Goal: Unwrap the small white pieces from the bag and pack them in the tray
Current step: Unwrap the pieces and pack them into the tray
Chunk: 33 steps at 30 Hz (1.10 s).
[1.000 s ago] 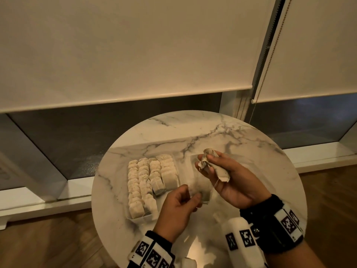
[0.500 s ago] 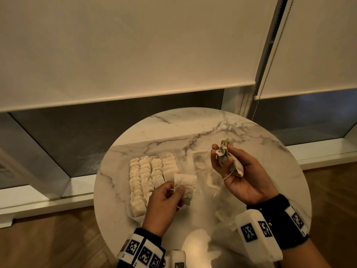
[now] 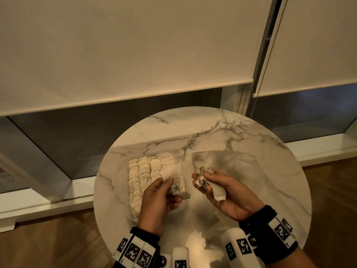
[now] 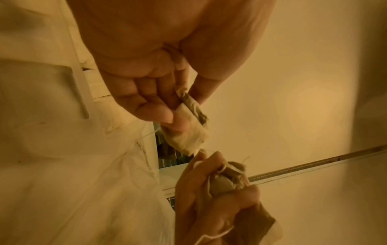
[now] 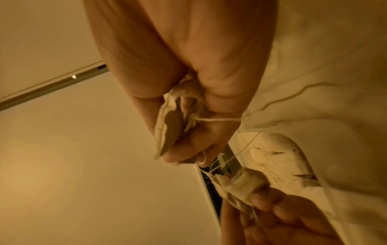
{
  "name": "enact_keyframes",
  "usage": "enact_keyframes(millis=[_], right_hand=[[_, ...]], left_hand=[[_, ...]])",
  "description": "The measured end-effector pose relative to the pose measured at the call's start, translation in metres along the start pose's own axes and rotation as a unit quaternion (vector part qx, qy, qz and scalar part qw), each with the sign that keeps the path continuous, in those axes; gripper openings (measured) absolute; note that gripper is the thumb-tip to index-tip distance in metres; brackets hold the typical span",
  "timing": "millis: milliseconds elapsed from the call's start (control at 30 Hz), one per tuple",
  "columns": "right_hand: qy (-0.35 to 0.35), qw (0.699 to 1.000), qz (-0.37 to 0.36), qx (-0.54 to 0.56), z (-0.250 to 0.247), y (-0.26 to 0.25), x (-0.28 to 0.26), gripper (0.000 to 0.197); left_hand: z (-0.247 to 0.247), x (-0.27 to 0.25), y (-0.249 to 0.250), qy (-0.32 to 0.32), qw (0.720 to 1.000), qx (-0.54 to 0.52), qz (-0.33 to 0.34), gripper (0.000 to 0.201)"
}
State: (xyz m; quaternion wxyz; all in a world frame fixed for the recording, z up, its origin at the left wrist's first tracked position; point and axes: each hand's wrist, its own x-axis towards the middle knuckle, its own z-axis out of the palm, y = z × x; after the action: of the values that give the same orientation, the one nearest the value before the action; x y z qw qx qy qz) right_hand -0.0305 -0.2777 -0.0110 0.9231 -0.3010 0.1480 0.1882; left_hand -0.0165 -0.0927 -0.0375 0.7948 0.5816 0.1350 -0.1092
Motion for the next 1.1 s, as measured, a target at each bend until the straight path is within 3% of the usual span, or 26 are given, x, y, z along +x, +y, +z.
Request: enact_keyframes(millis=[267, 600, 667, 800, 1000, 1100], right_hand=[[-0.032, 0.997, 0.043, -0.047, -0.001, 0.015, -0.004, 0.018], [-0.069, 0.995, 0.070, -0.030, -0.003, 0.020, 0.002, 0.055], [-0.074, 0.994, 0.073, -0.026, -0.002, 0.021, 0.004, 0.050], [-0.047, 0.996, 0.067, -0.023, -0.002, 0.021, 0.005, 0.017], [0.001, 0.999, 0.051, -0.003, -0.009, 0.019, 0.010, 0.017], [0.052, 0.998, 0.023, 0.018, -0.022, 0.013, 0.016, 0.031]], left_hand=[[-0.002, 0.000, 0.005, 0.011, 0.999, -0.048, 0.021, 0.010], [-0.002, -0.001, 0.005, -0.006, 0.995, -0.008, 0.096, 0.016], [0.000, -0.002, 0.003, -0.022, 0.994, 0.014, 0.102, 0.017], [0.000, -0.003, 0.002, -0.028, 0.992, 0.061, 0.107, 0.016], [-0.009, 0.005, 0.000, 0.019, 0.991, 0.075, 0.106, 0.016], [-0.019, 0.014, 0.006, 0.049, 0.986, 0.104, 0.117, 0.016]])
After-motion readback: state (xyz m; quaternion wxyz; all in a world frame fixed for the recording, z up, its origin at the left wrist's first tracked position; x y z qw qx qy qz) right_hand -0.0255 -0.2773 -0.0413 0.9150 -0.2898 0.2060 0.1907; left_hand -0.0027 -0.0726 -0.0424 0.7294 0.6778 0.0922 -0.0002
